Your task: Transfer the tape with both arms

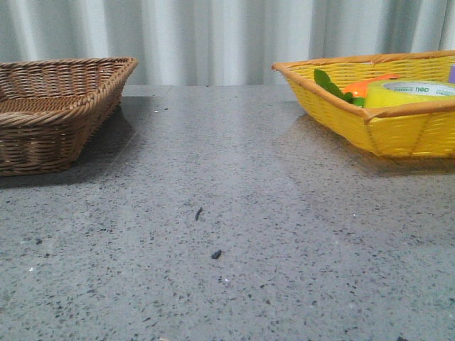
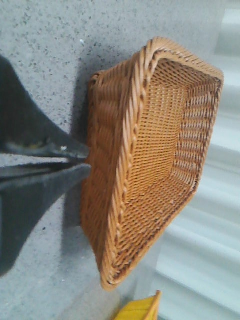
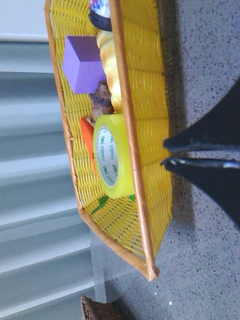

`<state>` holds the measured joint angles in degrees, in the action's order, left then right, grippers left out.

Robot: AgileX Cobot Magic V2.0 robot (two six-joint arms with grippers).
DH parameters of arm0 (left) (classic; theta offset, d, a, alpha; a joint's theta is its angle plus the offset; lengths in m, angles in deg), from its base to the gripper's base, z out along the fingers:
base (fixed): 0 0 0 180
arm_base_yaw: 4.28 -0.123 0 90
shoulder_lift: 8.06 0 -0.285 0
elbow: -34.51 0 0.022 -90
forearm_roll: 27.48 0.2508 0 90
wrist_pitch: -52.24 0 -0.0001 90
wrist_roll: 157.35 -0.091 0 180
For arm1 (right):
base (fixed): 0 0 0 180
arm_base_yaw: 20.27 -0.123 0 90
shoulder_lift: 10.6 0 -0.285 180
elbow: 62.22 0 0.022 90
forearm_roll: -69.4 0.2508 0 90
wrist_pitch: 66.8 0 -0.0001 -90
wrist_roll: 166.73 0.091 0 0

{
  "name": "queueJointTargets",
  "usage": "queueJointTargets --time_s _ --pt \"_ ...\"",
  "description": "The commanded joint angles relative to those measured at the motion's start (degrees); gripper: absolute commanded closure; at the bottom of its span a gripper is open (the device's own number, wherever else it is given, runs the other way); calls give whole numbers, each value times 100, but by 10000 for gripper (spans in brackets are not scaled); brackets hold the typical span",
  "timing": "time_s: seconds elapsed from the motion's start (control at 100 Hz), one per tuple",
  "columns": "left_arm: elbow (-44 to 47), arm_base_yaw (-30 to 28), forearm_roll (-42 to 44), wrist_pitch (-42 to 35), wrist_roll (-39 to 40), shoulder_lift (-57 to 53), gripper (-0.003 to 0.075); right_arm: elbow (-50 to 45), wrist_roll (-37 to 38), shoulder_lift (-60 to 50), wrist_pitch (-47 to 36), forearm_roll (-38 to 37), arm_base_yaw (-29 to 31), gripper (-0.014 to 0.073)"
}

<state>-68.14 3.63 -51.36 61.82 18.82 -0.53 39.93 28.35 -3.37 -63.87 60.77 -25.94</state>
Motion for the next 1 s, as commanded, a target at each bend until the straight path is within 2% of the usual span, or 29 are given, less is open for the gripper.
queueJointTargets --time_s 0.0,0.12,0.99 --pt "57 37 -280 -726 71 -161 741 -121 -51 -111 -424 -24 39 655" --pt "57 37 -723 -900 71 -161 741 -121 -51 -111 -424 -24 39 655" --pt "57 37 -726 -827 71 -161 741 -121 -51 -111 -381 -24 39 655"
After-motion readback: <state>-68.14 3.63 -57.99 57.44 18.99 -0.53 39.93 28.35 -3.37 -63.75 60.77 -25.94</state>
